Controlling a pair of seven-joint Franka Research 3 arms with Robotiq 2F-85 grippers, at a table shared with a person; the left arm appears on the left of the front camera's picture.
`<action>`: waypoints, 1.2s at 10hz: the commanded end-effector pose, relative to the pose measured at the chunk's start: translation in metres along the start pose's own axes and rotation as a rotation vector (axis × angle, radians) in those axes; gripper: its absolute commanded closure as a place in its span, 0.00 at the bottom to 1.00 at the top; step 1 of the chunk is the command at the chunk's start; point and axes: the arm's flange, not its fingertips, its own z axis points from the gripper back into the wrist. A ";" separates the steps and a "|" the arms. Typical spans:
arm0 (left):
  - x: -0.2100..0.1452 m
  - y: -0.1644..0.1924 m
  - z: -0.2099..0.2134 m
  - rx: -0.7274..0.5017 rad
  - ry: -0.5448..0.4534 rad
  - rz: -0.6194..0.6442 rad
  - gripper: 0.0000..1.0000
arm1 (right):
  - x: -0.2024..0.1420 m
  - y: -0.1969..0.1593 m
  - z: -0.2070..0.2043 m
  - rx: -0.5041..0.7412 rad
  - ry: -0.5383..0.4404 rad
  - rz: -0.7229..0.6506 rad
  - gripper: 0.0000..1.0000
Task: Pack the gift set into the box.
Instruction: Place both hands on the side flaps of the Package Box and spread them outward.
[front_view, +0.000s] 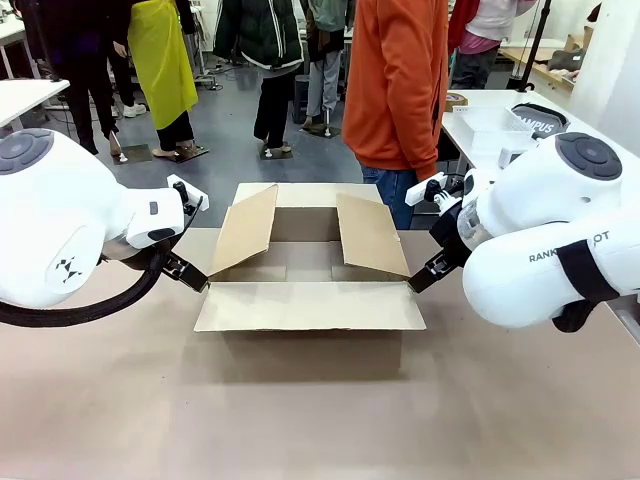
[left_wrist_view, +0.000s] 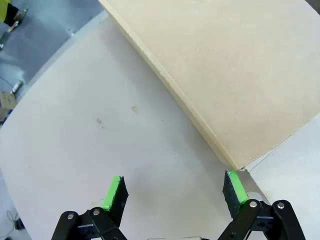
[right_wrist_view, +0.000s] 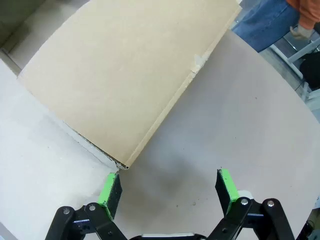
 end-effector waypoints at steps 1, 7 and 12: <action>0.000 0.000 0.000 0.000 -0.001 0.000 0.00 | 0.000 0.000 0.000 0.000 0.000 0.000 0.00; 0.000 0.000 0.000 0.000 -0.001 0.000 0.00 | 0.000 0.000 0.000 0.000 0.000 0.000 0.00; -0.026 0.003 0.078 -0.013 -0.126 0.020 0.00 | 0.002 -0.032 0.073 -0.032 -0.031 0.008 0.00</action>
